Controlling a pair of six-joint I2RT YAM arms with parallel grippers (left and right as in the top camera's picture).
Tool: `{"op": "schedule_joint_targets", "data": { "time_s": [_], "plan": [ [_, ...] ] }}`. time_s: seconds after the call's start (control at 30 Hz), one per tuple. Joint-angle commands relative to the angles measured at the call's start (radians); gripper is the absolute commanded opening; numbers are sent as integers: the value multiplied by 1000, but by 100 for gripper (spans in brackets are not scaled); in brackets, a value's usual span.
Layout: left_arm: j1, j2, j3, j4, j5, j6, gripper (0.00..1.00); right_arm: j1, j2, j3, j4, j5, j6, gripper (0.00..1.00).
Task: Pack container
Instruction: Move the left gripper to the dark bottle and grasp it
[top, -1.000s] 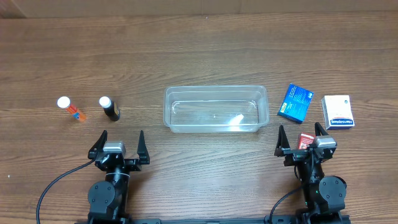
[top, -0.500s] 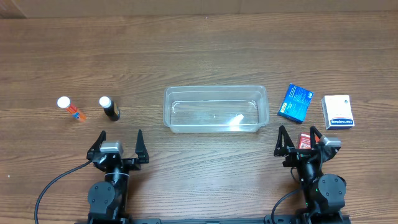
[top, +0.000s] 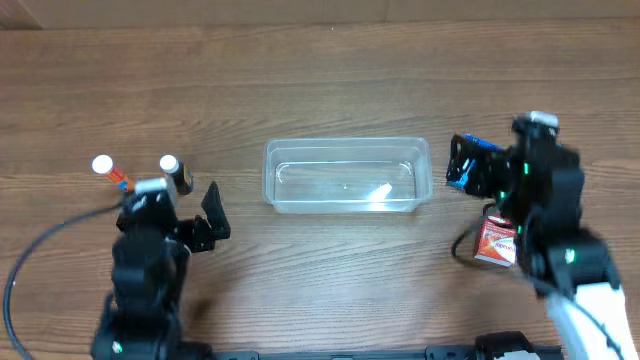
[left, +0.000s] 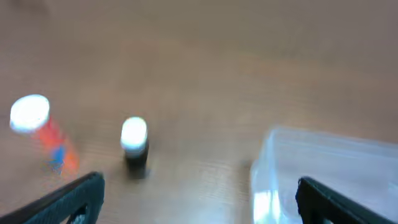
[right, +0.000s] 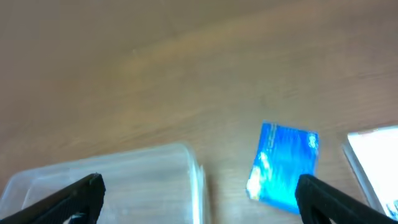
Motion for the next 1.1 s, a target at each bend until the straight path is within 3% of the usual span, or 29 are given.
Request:
{"op": "schedule_joint_targets", "data": {
  "time_s": [0.0, 0.13, 0.27, 0.37, 0.53, 0.77, 1.07],
  "plan": [
    [11, 247, 290, -169, -9, -19, 100, 4, 120, 170, -114, 3, -102, 100],
    [11, 557, 628, -469, 101, -3, 100, -1, 178, 212, -196, 3, -146, 100],
    [13, 716, 834, -653, 149, 33, 100, -61, 200, 212, -241, 3, -93, 100],
    [63, 758, 910, -671, 115, -20, 100, -114, 235, 212, -312, 2, -93, 100],
    [269, 898, 945, -691, 160, -53, 100, -137, 274, 212, -333, 2, -114, 100],
    [277, 1174, 945, -650, 143, -51, 100, -137, 275, 212, -333, 2, -113, 100],
    [277, 1376, 945, -636, 139, -25, 99, -137, 275, 212, -335, 2, -113, 100]
  ]
}}
